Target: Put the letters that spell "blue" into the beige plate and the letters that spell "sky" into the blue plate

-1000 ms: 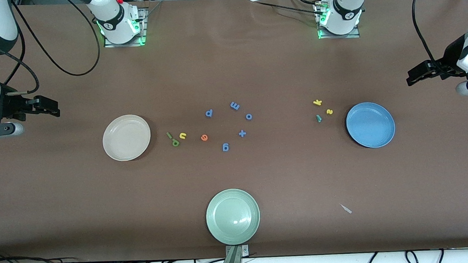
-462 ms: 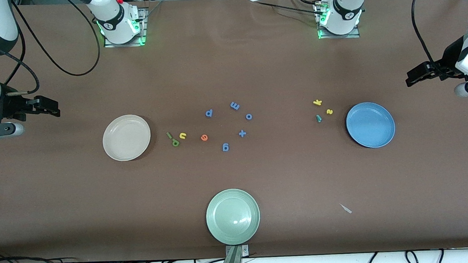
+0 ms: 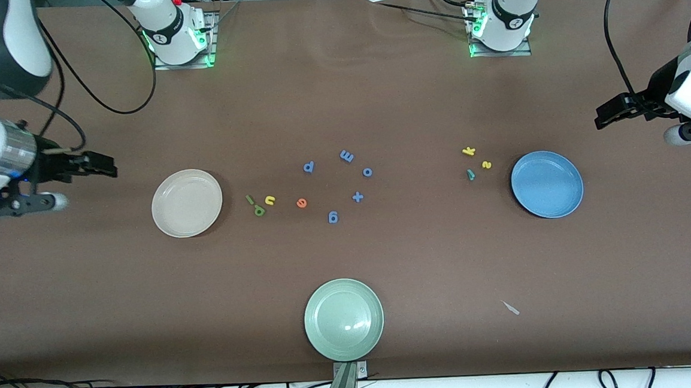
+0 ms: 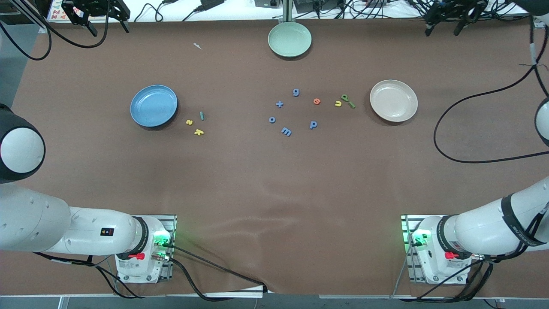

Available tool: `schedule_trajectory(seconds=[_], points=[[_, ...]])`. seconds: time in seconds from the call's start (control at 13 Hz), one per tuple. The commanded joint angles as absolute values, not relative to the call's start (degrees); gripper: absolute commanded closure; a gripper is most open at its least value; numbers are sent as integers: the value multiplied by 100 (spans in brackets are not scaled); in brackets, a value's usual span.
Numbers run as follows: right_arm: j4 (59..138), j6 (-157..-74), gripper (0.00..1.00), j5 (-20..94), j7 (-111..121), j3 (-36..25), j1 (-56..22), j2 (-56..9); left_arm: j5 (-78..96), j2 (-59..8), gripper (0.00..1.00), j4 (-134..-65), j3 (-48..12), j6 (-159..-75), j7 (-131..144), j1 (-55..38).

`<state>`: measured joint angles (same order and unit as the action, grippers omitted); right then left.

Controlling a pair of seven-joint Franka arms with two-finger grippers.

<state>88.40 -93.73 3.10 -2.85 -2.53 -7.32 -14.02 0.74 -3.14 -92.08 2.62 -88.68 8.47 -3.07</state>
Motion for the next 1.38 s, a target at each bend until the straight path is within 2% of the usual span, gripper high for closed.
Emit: schedule_trajectory(seconds=[0.0,0.31,0.54,0.85,1.0,1.31], points=[[8728,-9728,1,404,-903,-246,-1142,-1756,9,-395,0,-9070,237,-8842,826,-316],[8754,-10580,1,404,-2237,-246,-1827,-2494,9,-579,0,-9184,141,-9122,844,-316],[9078,-11072,1,404,-2557,-237,-2039,-2724,18,-782,0,-9359,53,-9411,1054,-316],[9772,-11697,0,369,-2514,-133,-2399,-2716,9,-660,0,-10666,-394,-10545,1641,-281],[10167,-12222,0,334,-1833,-88,-2417,-2690,9,-397,0,-11623,-658,-11447,2142,-281],[11274,-13533,0,325,-1032,-62,-2417,-2444,9,-597,0,-12417,-1063,-12653,3434,-290]])
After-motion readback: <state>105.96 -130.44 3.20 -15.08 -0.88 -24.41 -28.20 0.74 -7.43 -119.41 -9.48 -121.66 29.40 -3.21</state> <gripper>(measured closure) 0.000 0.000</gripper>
